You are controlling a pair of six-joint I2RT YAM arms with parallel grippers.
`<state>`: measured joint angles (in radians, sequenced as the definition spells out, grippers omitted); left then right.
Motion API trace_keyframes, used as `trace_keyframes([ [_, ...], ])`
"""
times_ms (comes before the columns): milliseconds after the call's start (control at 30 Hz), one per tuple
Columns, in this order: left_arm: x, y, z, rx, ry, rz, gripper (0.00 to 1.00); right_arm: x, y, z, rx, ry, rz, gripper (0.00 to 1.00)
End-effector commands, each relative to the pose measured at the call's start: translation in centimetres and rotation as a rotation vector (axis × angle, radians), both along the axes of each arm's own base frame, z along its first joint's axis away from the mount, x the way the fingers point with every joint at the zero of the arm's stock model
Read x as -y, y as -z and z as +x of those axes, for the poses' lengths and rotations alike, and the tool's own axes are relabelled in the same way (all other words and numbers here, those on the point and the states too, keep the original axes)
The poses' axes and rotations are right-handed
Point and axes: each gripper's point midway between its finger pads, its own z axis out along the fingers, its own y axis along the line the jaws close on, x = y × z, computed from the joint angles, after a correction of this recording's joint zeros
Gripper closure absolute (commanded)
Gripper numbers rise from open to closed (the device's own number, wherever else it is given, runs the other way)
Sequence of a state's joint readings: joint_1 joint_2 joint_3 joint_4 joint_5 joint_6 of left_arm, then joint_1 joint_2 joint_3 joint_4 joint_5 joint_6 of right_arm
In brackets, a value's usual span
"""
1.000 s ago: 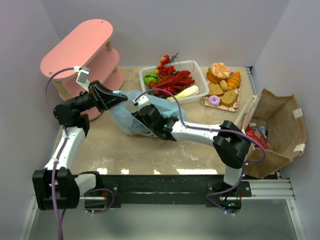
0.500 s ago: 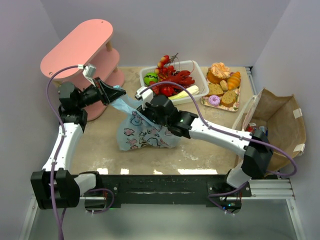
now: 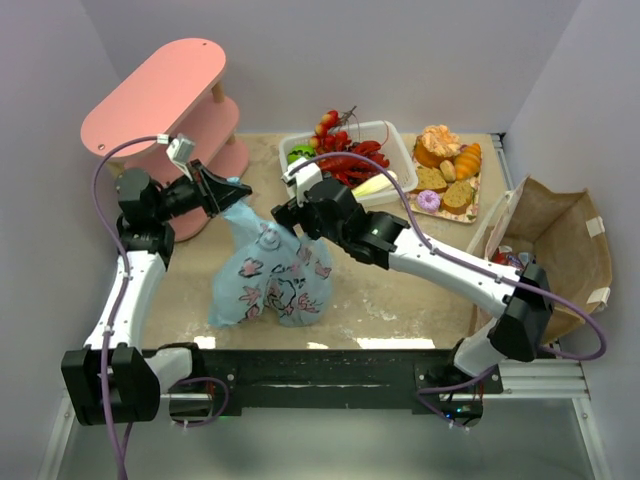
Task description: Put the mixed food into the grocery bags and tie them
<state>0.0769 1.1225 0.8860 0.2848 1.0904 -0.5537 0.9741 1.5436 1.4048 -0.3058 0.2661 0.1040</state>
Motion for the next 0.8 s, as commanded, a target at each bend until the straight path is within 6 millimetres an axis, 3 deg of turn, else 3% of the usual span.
trace_keyframes([
  [0, 0.6, -2.7, -1.8, 0.135, 0.079, -0.034, 1.0, 1.6, 1.3, 1.1, 0.057, 0.041, -0.097, 0.01],
  [133, 1.0, -3.3, -3.0, 0.141, 0.131, -0.068, 1.0, 1.9, 3.3, 1.0, 0.023, 0.054, -0.134, 0.01],
  [200, 1.0, -3.5, -3.4, 0.177, 0.137, -0.056, 1.0, 2.8, 2.7, 1.6, 0.026, 0.11, -0.134, 0.01],
  [267, 0.7, -3.0, -2.8, 0.133, 0.098, -0.042, 1.0, 3.2, 1.4, 2.2, 0.004, 0.113, -0.06, 0.01],
  [300, 0.3, -2.7, -2.2, 0.201, 0.059, 0.023, 1.0, 3.2, 0.2, 2.4, 0.008, 0.101, -0.007, 0.01],
  [367, -1.3, -1.3, -0.2, 0.105, -0.094, 0.096, 1.0, 4.2, -3.1, 2.8, 0.013, 0.072, 0.114, 0.01],
  [433, -2.4, -0.8, 0.6, 0.154, -0.176, 0.19, 1.0, 5.2, -5.9, 3.4, 0.047, 0.072, 0.186, 0.01],
  [500, -3.6, 0.1, 1.1, 0.132, -0.259, 0.233, 1.0, 7.1, -6.3, 5.1, 0.053, 0.116, 0.178, 0.01],
  [533, -3.8, 0.3, 1.0, 0.132, -0.274, 0.244, 1.0, 7.8, -6.6, 6.1, 0.059, 0.143, 0.17, 0.06],
  [567, -4.2, 0.4, 1.2, 0.132, -0.302, 0.256, 1.0, 9.6, -5.3, 8.2, 0.035, 0.209, 0.142, 0.07],
  [633, -4.8, 0.3, 1.3, 0.15, -0.342, 0.278, 1.0, 12.1, -3.8, 10.5, -0.005, 0.303, 0.108, 0.1],
  [667, -5.3, 0.5, 1.6, 0.142, -0.377, 0.292, 1.0, 14.9, -1.9, 12.7, -0.033, 0.389, 0.082, 0.12],
  [733, -6.0, 0.8, 1.8, 0.138, -0.419, 0.313, 1.0, 17.8, -0.4, 14.8, -0.071, 0.482, 0.087, 0.18],
  [767, -6.2, 1.1, 1.9, 0.126, -0.433, 0.32, 1.0, 21.0, 0.7, 16.4, -0.094, 0.556, 0.091, 0.2],
])
